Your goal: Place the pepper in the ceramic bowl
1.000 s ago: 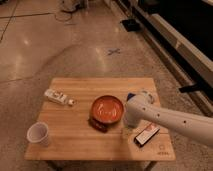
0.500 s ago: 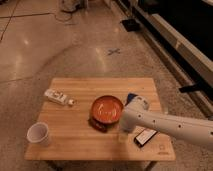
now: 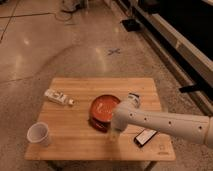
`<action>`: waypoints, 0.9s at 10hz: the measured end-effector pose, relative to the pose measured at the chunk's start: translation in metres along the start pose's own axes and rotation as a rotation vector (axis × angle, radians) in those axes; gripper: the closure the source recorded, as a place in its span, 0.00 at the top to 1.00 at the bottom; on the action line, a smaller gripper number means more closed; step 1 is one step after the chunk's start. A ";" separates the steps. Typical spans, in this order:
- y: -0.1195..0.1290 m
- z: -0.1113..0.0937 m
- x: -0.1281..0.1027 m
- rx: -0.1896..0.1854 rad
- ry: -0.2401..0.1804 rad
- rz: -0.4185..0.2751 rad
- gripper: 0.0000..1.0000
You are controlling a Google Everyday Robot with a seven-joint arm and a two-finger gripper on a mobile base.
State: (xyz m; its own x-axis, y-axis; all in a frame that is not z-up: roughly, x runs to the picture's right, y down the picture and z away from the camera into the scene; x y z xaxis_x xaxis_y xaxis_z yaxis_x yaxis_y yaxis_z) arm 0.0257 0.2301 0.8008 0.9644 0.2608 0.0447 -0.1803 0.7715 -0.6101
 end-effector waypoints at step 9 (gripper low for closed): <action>-0.008 0.019 -0.059 0.000 0.002 -0.082 0.65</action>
State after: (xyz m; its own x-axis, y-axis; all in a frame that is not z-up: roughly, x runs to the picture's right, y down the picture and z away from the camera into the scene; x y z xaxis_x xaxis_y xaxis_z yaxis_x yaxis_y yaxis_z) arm -0.0336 0.2195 0.8178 0.9763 0.1955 0.0933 -0.1004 0.7901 -0.6047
